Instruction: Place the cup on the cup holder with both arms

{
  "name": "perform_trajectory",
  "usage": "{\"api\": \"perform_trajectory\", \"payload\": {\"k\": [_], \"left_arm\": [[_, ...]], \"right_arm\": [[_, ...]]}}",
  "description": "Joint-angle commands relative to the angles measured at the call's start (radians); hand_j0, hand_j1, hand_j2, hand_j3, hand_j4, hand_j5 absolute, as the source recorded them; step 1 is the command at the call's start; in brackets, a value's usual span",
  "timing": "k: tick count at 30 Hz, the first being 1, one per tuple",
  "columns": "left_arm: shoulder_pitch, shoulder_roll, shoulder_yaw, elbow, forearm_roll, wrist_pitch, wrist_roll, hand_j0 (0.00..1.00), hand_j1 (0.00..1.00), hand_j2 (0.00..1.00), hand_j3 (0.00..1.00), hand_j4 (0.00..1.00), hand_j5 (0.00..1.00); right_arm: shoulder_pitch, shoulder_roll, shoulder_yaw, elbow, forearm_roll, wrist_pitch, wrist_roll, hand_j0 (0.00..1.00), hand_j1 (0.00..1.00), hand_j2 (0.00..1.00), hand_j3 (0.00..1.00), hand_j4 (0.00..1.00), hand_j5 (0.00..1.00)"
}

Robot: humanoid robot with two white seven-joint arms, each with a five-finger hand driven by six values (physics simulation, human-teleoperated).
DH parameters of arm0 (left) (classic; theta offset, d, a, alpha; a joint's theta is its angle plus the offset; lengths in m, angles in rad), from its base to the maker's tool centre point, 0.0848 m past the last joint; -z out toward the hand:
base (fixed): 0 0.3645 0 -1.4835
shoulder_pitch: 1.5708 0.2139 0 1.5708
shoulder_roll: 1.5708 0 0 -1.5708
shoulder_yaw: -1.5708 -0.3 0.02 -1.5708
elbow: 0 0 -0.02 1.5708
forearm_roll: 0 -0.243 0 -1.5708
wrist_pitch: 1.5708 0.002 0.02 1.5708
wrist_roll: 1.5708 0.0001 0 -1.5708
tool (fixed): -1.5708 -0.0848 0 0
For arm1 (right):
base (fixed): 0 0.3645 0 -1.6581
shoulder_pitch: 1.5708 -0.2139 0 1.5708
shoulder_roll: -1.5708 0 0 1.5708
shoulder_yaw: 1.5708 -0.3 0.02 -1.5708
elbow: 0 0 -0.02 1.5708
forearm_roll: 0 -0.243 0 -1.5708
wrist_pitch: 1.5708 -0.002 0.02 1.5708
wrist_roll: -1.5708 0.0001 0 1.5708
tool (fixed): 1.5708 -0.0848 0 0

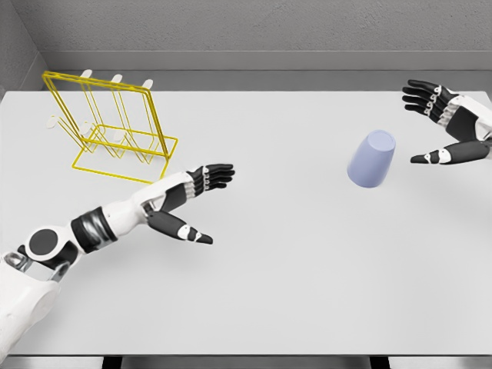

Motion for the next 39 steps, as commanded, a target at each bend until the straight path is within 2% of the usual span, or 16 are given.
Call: {"api": "perform_trajectory", "payload": {"k": [1, 8, 11, 15, 20, 25, 32, 39], "left_arm": [[0.002, -0.016, -0.006, 0.016, 0.01, -0.02, 0.0, 1.0, 1.0, 1.0, 1.0, 1.0, 1.0], [0.012, -0.025, 0.001, 0.006, 0.012, -0.017, 0.0, 1.0, 1.0, 1.0, 1.0, 1.0, 1.0], [0.014, -0.022, 0.0, 0.006, 0.007, -0.017, 0.0, 1.0, 1.0, 1.0, 1.0, 1.0, 1.0], [0.015, -0.022, -0.002, 0.004, 0.002, -0.02, 0.0, 1.0, 1.0, 1.0, 1.0, 1.0, 1.0], [0.014, -0.021, -0.003, 0.004, 0.001, -0.02, 0.0, 1.0, 1.0, 1.0, 1.0, 1.0, 1.0], [0.015, -0.013, -0.003, 0.004, 0.001, -0.022, 0.0, 1.0, 1.0, 1.0, 1.0, 1.0, 1.0], [0.014, -0.013, -0.003, 0.006, -0.001, -0.02, 0.0, 1.0, 1.0, 1.0, 1.0, 1.0, 1.0], [0.021, -0.015, -0.003, 0.009, -0.002, -0.022, 0.0, 1.0, 1.0, 1.0, 1.0, 1.0, 1.0]], "right_arm": [[0.0, 0.0, -0.001, -0.003, -0.006, -0.002, 0.0, 1.0, 1.0, 1.0, 1.0, 1.0, 1.0], [0.0, 0.012, -0.009, 0.01, -0.001, -0.002, 0.0, 1.0, 1.0, 1.0, 1.0, 1.0, 1.0], [0.032, 0.014, -0.009, 0.011, -0.003, -0.003, 0.0, 1.0, 1.0, 1.0, 1.0, 1.0, 1.0], [0.04, 0.062, -0.015, 0.083, -0.004, -0.002, 0.0, 1.0, 1.0, 1.0, 1.0, 1.0, 1.0], [0.041, 0.095, -0.012, 0.114, -0.004, 0.0, 0.0, 1.0, 1.0, 1.0, 1.0, 1.0, 1.0], [0.072, 0.128, -0.006, 0.117, -0.001, 0.0, 0.0, 1.0, 1.0, 1.0, 1.0, 1.0, 1.0], [0.071, 0.158, -0.003, 0.126, 0.0, 0.0, 0.0, 1.0, 1.0, 1.0, 1.0, 1.0, 1.0], [0.068, 0.157, -0.012, 0.134, 0.022, 0.0, 0.0, 1.0, 1.0, 1.0, 1.0, 1.0, 1.0]]}}
